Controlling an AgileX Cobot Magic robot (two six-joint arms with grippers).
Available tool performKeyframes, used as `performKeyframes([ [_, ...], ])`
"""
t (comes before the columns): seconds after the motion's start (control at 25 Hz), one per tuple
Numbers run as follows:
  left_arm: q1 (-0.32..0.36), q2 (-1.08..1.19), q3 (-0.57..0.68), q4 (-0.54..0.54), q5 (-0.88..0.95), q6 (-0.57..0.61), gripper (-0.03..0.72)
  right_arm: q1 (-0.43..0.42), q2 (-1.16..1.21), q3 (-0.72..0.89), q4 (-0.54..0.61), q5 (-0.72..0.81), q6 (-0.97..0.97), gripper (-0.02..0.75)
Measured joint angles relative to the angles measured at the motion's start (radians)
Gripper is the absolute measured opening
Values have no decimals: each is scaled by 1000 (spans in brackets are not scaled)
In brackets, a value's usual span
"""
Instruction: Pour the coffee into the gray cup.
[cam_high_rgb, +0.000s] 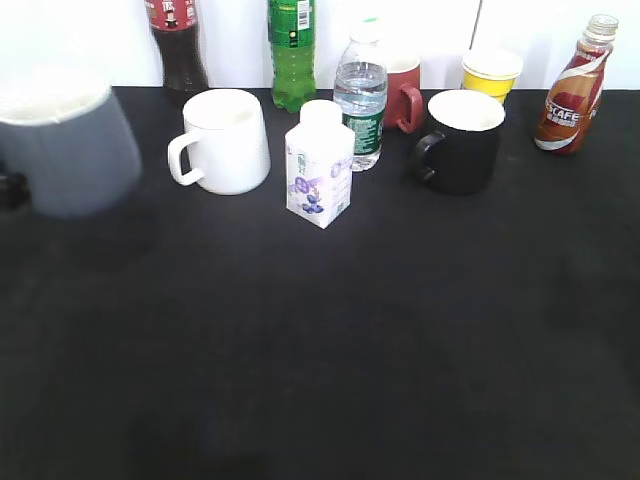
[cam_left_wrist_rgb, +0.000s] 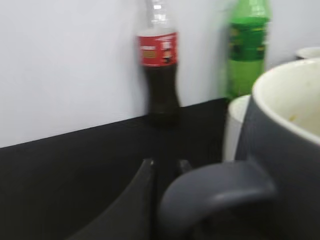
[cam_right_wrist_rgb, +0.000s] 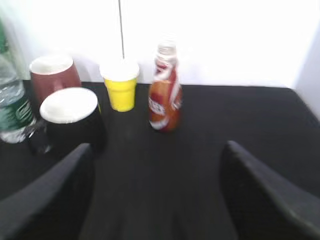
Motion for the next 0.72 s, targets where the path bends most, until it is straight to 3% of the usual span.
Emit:
performKeyframes([
  [0.08,-12,-1,0,59,-14,-11,75,0,229,0,-4,-243,0,616],
  [0.2,-82,-1,0,65,-17,-13,75,0,560,0,26,-679,0,616],
  [0.32,-121,-1,0,65,-17,-13,75,0,881,-13,88,-966,16,594],
  [0.72,-128,-1,0,64,-17,-13,75,-1,1351,-393,159,-1019,-28,622],
])
